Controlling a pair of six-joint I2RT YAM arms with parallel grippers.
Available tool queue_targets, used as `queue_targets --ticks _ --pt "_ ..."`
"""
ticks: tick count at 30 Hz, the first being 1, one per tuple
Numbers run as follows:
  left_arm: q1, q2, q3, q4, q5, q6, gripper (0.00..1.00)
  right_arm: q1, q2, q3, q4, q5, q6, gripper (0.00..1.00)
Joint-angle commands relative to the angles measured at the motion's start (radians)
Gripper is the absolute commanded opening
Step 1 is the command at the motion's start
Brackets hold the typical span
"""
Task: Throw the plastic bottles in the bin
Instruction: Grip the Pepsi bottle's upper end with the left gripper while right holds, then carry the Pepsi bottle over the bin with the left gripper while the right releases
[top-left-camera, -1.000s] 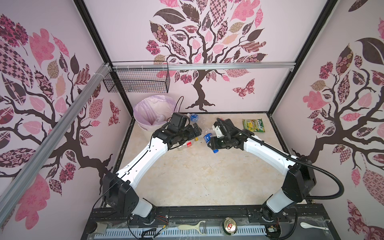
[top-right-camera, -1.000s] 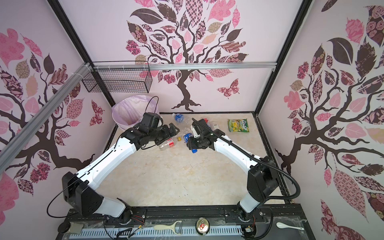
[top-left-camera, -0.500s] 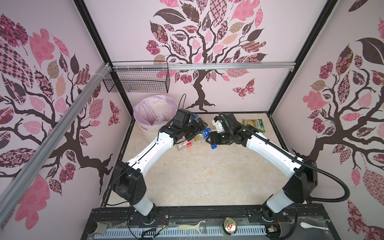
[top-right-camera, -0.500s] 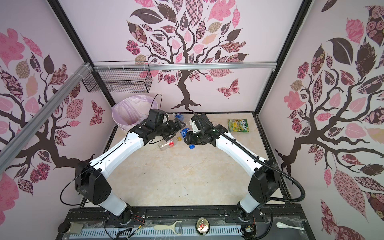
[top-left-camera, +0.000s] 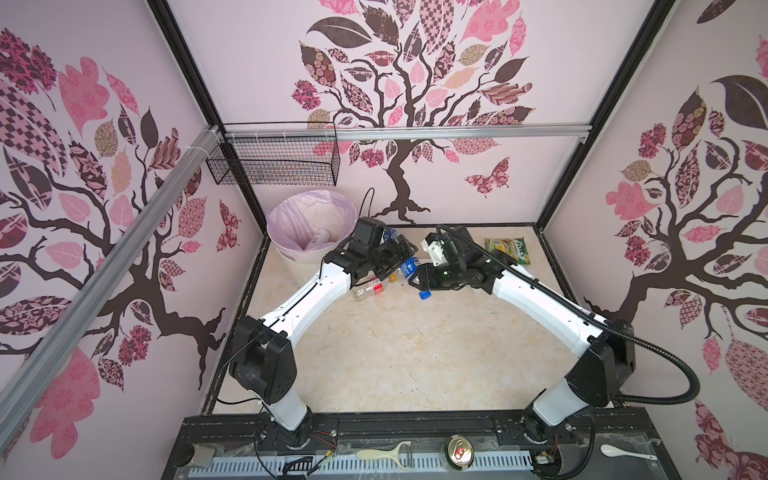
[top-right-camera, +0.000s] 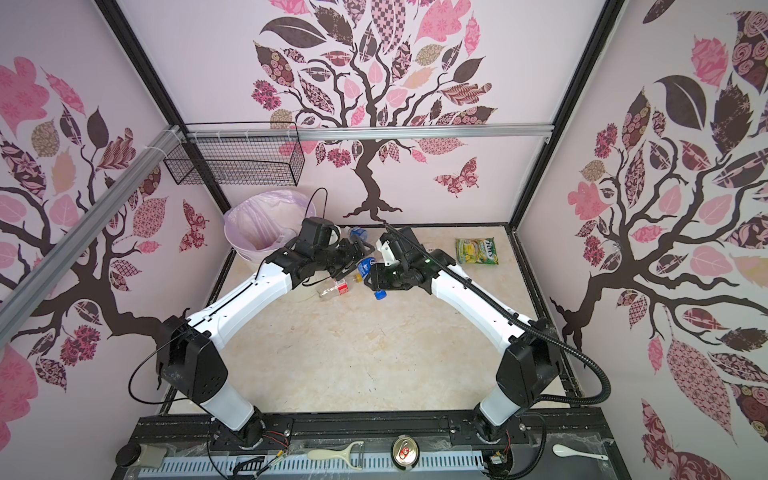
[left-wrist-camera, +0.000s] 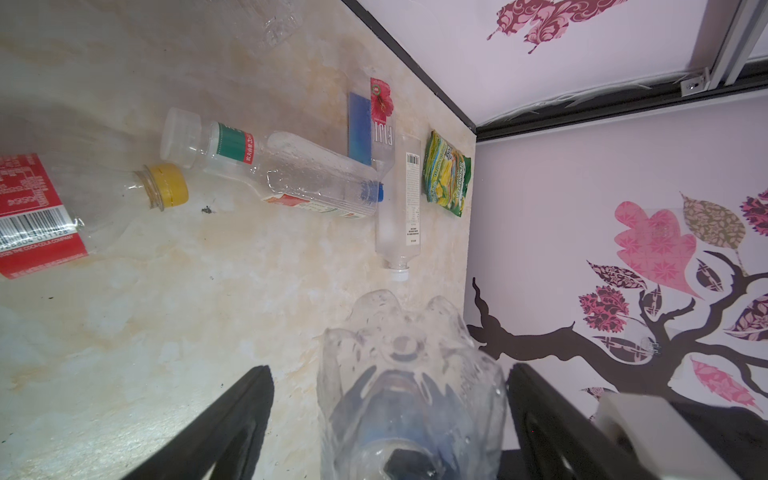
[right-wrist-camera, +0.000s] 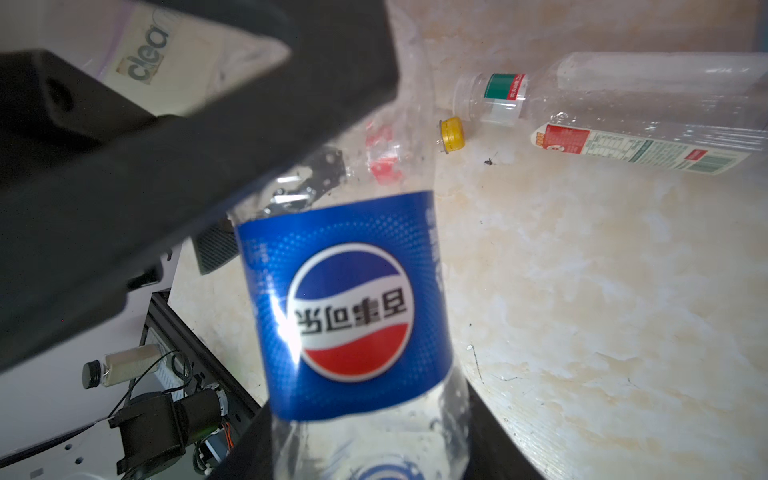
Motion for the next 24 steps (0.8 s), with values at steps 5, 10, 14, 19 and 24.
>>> queue_targets --ticks 5,10,14,19,24 --pt "0.004 0.021 0.046 0.032 0.03 0.002 0.76 0.006 -0.059 0.047 0.028 -0.031 0.007 0.52" --pt "0.005 0.01 0.058 0.028 0.017 0.014 0.59 0.007 -0.062 0.042 0.035 -0.029 0.007 0.54" --pt "0.007 0.005 0.083 0.003 0.001 0.046 0.52 0.007 -0.066 0.049 0.039 -0.032 0.009 0.61" --pt "0.02 -0.003 0.141 -0.052 -0.03 0.098 0.52 0.007 -0.091 0.058 0.029 -0.005 0.002 0.73" --pt "0.053 0.004 0.276 -0.135 -0.097 0.183 0.51 0.006 -0.138 0.074 0.026 0.032 -0.007 0.94"
